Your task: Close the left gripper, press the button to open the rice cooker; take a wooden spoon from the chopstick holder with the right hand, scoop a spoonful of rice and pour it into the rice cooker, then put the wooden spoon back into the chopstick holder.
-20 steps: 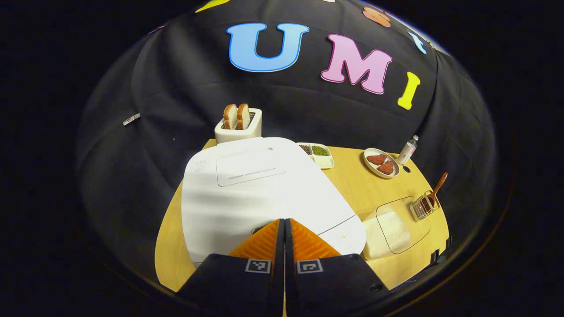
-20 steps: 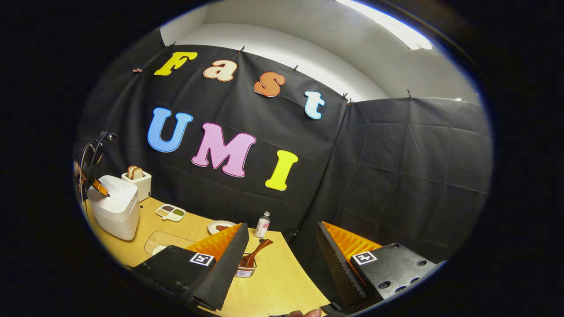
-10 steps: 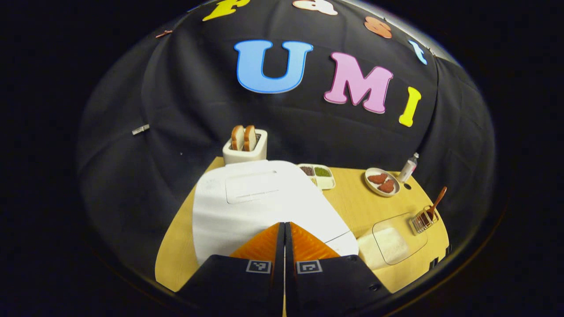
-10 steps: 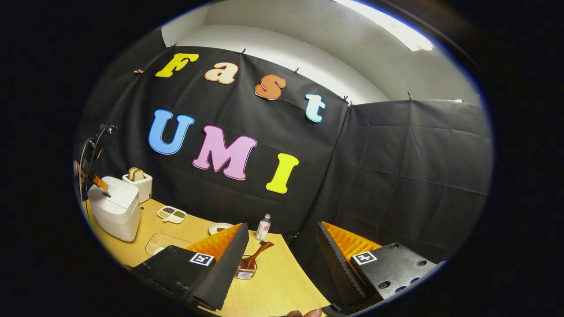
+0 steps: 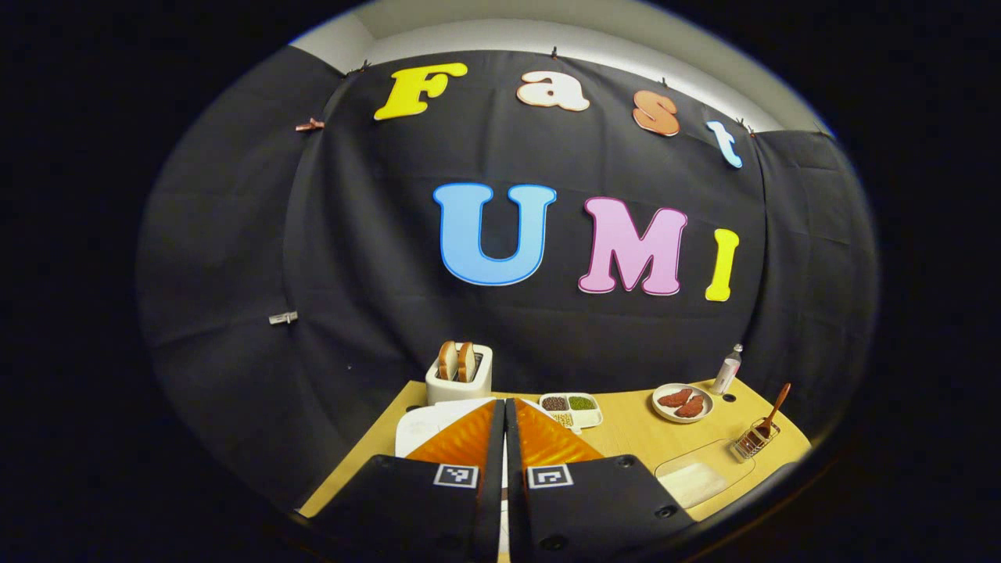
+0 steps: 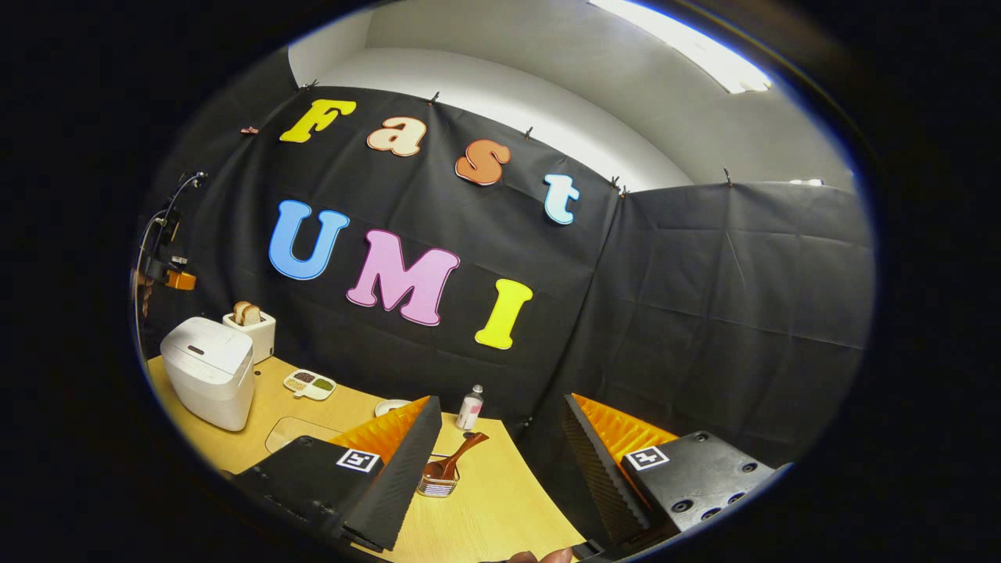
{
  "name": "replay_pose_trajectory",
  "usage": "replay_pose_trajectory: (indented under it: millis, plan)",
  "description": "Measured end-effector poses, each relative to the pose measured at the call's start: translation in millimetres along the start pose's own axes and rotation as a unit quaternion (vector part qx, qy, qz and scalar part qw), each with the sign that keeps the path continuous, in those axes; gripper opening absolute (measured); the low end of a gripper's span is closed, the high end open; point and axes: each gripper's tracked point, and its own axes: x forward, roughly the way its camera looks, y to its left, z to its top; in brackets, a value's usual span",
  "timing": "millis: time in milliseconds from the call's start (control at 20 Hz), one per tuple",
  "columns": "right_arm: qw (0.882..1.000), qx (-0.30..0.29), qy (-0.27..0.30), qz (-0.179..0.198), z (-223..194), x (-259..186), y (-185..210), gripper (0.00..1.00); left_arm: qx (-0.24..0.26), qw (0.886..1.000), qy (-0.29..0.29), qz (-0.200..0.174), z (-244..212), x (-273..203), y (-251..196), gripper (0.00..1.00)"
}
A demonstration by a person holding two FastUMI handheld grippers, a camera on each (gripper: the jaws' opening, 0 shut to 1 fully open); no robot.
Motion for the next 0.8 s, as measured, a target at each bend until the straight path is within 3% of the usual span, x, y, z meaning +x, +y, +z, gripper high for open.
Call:
replay_pose_trajectory:
  millis: [100, 250, 500, 800]
  plan:
    - [1.000, 0.001, 0.001, 0.001, -0.1, -5.2, 1.5, 0.97, 0.004, 0.999, 0.026, -0.026, -12.1, 0.6, -10.4, 0.09]
    - [1.000, -0.002, 0.005, -0.001, -2.0, -13.3, 1.2, 0.97, -0.031, 0.991, 0.112, -0.071, -58.8, 12.6, -26.5, 0.09]
    - [1.000, -0.010, 0.017, -0.014, -10.9, -21.7, -9.8, 0.97, -0.066, 0.972, 0.218, -0.056, -119.8, 32.4, -17.4, 0.07]
    - [0.999, 0.000, 0.023, -0.028, -15.4, -19.8, -19.3, 0.97, -0.058, 0.958, 0.275, -0.055, -152.4, 29.4, -16.7, 0.07]
